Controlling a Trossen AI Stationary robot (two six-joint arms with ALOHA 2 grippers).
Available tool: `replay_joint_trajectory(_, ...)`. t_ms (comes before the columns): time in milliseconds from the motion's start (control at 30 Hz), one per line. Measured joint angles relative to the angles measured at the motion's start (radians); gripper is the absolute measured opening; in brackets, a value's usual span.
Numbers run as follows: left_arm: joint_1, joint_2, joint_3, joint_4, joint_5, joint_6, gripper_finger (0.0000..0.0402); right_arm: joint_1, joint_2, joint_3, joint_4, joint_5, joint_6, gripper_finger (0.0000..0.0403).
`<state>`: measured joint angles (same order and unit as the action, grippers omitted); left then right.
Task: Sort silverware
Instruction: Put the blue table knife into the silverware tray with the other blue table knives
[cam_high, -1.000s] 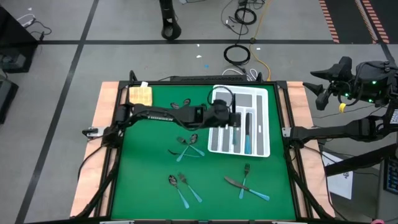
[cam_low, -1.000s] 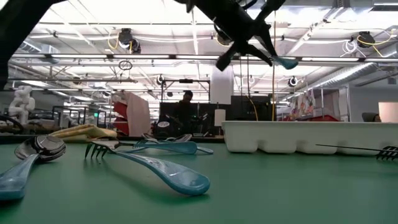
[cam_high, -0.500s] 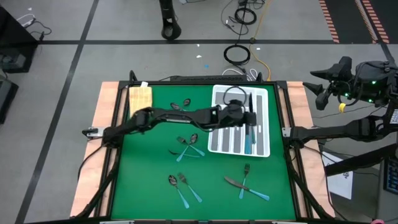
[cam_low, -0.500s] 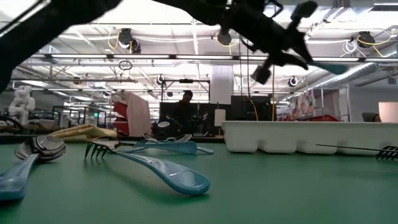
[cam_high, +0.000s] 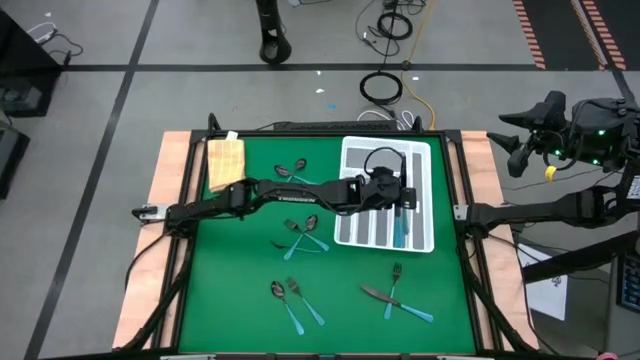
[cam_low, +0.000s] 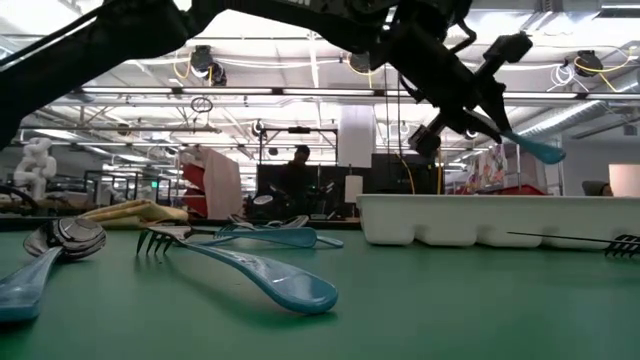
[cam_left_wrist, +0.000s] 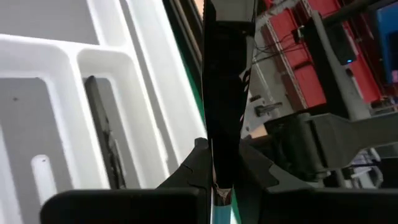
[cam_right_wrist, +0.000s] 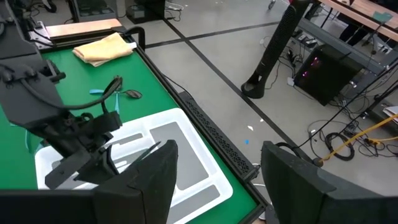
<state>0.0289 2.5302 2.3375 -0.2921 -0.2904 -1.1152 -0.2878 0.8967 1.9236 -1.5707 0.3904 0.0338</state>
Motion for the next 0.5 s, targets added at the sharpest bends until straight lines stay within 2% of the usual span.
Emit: replay_joint_trajectory(500,-0.034,0.096,-0.002,0.032,0.045,0.002,0.0038,0.000,0.000,0.000,0.000,0.000,-0.001,0.0215)
